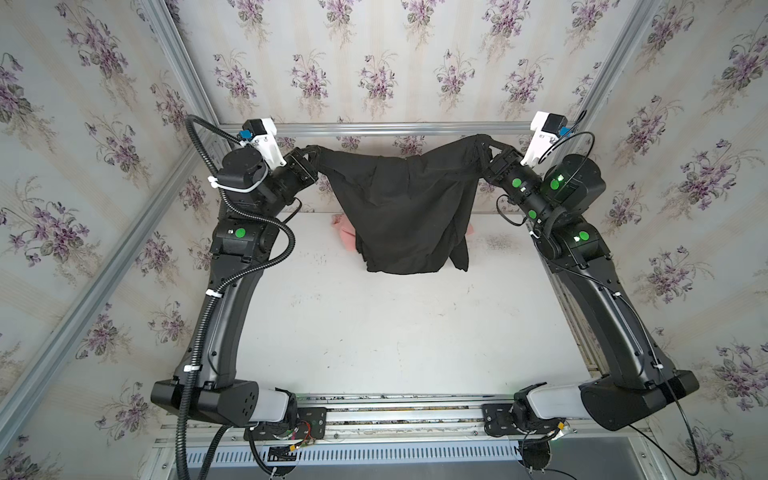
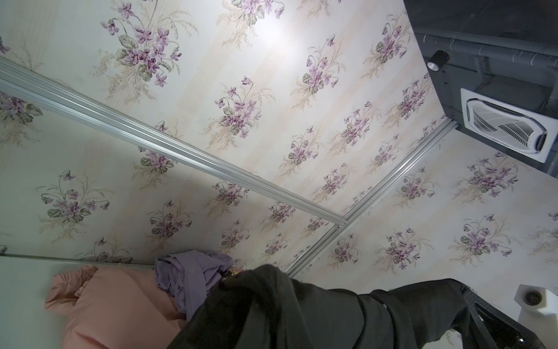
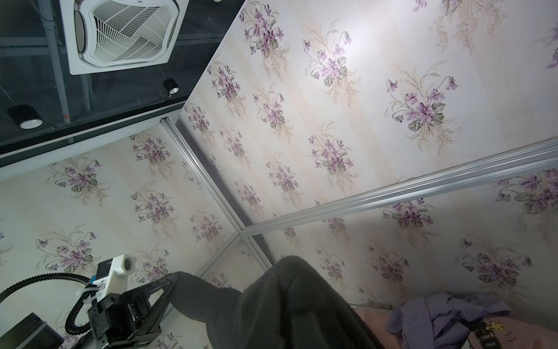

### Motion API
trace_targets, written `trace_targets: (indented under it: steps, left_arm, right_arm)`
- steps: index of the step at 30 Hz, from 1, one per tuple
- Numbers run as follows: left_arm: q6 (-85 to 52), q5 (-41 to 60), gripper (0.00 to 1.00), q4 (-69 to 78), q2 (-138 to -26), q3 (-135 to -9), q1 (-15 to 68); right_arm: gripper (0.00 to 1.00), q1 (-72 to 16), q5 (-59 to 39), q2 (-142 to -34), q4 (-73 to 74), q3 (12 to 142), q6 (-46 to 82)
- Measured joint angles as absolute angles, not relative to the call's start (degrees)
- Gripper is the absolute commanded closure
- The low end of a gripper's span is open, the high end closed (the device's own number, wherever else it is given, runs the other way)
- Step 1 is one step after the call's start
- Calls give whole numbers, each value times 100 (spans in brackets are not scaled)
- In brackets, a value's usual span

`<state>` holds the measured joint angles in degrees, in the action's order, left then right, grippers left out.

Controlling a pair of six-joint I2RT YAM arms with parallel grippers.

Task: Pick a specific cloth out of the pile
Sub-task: 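Pull both grippers apart and back toward the robot, stretching the black cloth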

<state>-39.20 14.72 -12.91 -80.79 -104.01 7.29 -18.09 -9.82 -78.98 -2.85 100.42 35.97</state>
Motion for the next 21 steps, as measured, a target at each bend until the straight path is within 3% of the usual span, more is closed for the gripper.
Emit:
trace_targets:
  steps: [21]
  left_arm:
    - [-3728, 1354, 96, -1509, -7100, -10379, 766]
  right_arm:
    - [96, -1806, -1081, -7358, -580, 10029, 3446]
